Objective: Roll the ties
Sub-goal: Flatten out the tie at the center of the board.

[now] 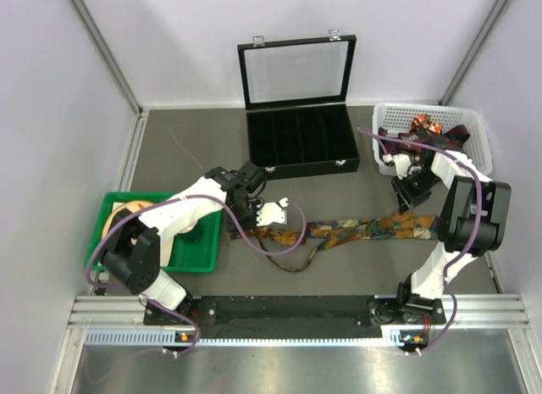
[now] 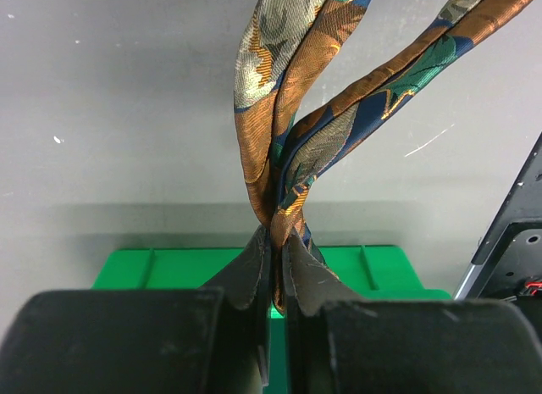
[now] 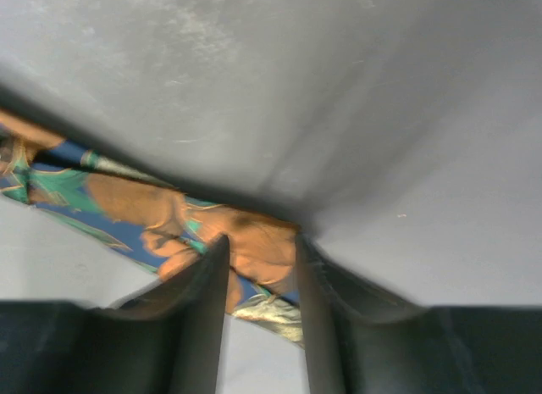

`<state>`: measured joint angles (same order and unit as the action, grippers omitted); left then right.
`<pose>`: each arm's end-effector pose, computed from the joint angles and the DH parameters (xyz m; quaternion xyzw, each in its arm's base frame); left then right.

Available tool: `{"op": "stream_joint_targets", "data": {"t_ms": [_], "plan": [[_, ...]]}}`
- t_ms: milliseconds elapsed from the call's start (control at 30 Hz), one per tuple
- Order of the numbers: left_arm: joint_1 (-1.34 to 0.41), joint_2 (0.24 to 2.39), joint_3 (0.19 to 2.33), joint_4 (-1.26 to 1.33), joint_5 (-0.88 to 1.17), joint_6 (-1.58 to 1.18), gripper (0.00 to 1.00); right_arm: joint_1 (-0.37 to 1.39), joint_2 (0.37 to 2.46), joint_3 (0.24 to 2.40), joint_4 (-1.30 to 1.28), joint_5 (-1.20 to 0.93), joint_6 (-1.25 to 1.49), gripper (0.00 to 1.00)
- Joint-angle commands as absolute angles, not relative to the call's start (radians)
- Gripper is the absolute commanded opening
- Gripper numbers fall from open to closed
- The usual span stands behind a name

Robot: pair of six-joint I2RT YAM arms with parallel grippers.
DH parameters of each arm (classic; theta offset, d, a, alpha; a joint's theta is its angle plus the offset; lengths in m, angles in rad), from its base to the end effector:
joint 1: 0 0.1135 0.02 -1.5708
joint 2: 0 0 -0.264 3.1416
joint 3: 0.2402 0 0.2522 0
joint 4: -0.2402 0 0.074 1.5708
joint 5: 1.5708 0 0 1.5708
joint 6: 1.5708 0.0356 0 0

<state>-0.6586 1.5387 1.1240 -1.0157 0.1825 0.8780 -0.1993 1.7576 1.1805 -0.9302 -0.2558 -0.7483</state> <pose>0.2136 -0.1735 0.2256 0.6949 0.7099 -0.0827 0.0794 0.3095 -0.0533 0.1813 -0.2726 0.9531 0.0991 0.0862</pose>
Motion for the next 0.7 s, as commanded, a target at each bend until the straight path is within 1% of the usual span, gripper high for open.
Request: {"op": "stream_joint_targets", "data": {"t_ms": [0,33,133,200,233,267,433,567,600,633,667], "plan": [[-0.65,1.546,1.163,-1.032,0.222,0.891,0.07,-0.199,1.778,1.224,-0.928,-0.241,-0.756,0.24],[-0.65,1.546,1.164,-1.032,0.222,0.893,0.07,-0.199,1.784,1.221,-0.933,-0.236,-0.758,0.2],[-0.646,1.549,1.166,-1.029,0.227,0.893,0.07,-0.199,1.778,1.206,-0.928,-0.221,-0.764,0.17],[-0.644,1.554,1.166,-1.029,0.229,0.891,0.07,-0.199,1.77,1.198,-0.942,-0.212,-0.775,0.12],[-0.644,1.557,1.166,-1.029,0.229,0.89,0.07,-0.199,1.767,1.197,-0.945,-0.206,-0.778,0.03],[-0.644,1.557,1.167,-1.029,0.23,0.888,0.07,-0.199,1.757,1.186,-0.948,-0.198,-0.784,0.0],[-0.638,1.554,1.166,-1.031,0.229,0.893,0.07,-0.201,1.695,1.143,-0.948,-0.187,-0.804,0.0],[-0.635,1.554,1.164,-1.032,0.233,0.891,0.08,-0.206,1.619,1.109,-0.907,-0.227,-0.799,0.0],[-0.635,1.554,1.164,-1.031,0.235,0.891,0.08,-0.207,1.599,1.105,-0.897,-0.235,-0.802,0.06],[-0.634,1.554,1.163,-1.029,0.235,0.89,0.07,-0.206,1.57,1.101,-0.891,-0.257,-0.807,0.25],[-0.634,1.555,1.163,-1.029,0.235,0.89,0.07,-0.207,1.553,1.094,-0.873,-0.264,-0.81,0.33]]}}
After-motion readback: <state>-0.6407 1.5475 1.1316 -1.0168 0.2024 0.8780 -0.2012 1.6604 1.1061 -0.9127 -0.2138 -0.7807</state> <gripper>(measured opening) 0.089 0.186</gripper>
